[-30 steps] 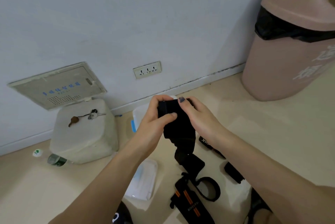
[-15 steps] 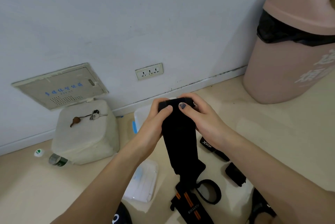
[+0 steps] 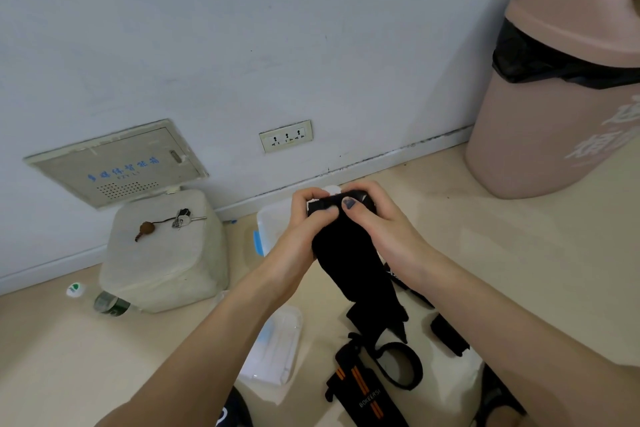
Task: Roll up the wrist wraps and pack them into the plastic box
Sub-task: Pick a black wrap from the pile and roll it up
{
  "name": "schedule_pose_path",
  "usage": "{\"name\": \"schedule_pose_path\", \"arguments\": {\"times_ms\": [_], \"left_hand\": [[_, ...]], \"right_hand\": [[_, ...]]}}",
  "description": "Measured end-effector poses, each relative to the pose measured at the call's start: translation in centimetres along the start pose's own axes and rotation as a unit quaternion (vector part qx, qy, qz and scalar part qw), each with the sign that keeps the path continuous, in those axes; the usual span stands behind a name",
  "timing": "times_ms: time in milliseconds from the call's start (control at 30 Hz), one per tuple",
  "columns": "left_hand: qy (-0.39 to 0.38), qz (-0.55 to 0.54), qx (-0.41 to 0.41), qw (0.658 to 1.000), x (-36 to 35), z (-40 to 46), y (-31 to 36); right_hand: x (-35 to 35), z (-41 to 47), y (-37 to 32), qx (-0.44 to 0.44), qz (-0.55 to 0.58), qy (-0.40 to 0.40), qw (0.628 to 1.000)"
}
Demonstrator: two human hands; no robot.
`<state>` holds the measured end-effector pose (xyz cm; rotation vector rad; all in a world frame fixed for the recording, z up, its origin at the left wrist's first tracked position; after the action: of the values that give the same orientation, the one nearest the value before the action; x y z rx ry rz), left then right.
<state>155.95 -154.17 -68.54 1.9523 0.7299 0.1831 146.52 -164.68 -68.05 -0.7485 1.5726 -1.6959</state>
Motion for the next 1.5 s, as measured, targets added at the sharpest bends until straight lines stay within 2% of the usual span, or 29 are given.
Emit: {"name": "schedule_pose_path", "arguments": {"times_ms": [100,233,333,500,633,800,1133,1200,1300,1333,1367,1467,1500], "left_hand": [[0.025,0.014,0.031,0.999,0.3,0.3,-0.4],[0.041,0.026,0.002,0.999,0.7,0.3,-0.1],[0.035,0.025,-0.010,0.999,0.8,0.2,0.1],[0.046,0.013,-0.009,0.999,0.7,0.6,-0.3],[0.123,0.013,0.007,0.992,1.4,2.2,-0.2],[0.037,0.011,0.055,0.998,0.5,0.4,-1.0],[0.052,0.044,0.004,0.998,1.3,0.4,0.1],[0.064,0.047,-0.013,0.997,1.8,0.4,0.4],[0.081,0.052,-0.026,0.995,2.3,0.3,0.9],[0.081,0.052,-0.028,0.995,1.9,0.2,0.9],[0.078,0.052,-0.027,0.995,1.4,0.3,0.6],[0.049,0.051,-0.003,0.997,-0.8,0.2,-0.8],[0.038,0.054,-0.002,0.998,-1.0,0.4,-1.1]], "right_hand": [[-0.1,-0.2,-0.2,0.010,-0.003,-0.019,1.000],[-0.2,-0.3,0.1,-0.030,0.032,-0.024,0.999],[0.0,0.0,0.3,-0.070,0.008,-0.040,0.997],[-0.1,-0.1,0.0,-0.025,-0.060,-0.030,0.997],[-0.3,-0.7,-0.1,-0.012,-0.075,-0.020,0.997],[-0.2,-0.5,-0.2,0.003,-0.048,0.006,0.999],[0.1,0.2,-0.4,-0.019,-0.007,-0.029,0.999],[1.2,1.1,-0.7,-0.033,0.016,0.030,0.999],[3.3,1.8,-1.5,-0.027,0.060,0.185,0.980],[3.2,1.7,-1.3,-0.029,0.062,0.207,0.976],[2.6,1.4,-0.9,-0.035,0.058,0.200,0.978],[-0.8,-0.8,0.5,-0.091,0.037,0.089,0.991],[-1.2,-1.1,0.9,-0.110,0.052,0.077,0.990]]}}
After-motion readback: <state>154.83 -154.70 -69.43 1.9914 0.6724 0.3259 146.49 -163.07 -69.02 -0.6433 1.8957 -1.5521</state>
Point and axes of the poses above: each hand's wrist, its own z-axis towards the middle knuckle, its own x-axis out of the back of the hand, y = z × x, the point moved 4 cm from there along z, towards the middle knuckle, and after that the axes turned 14 degrees about x, right-handed, at the moved point
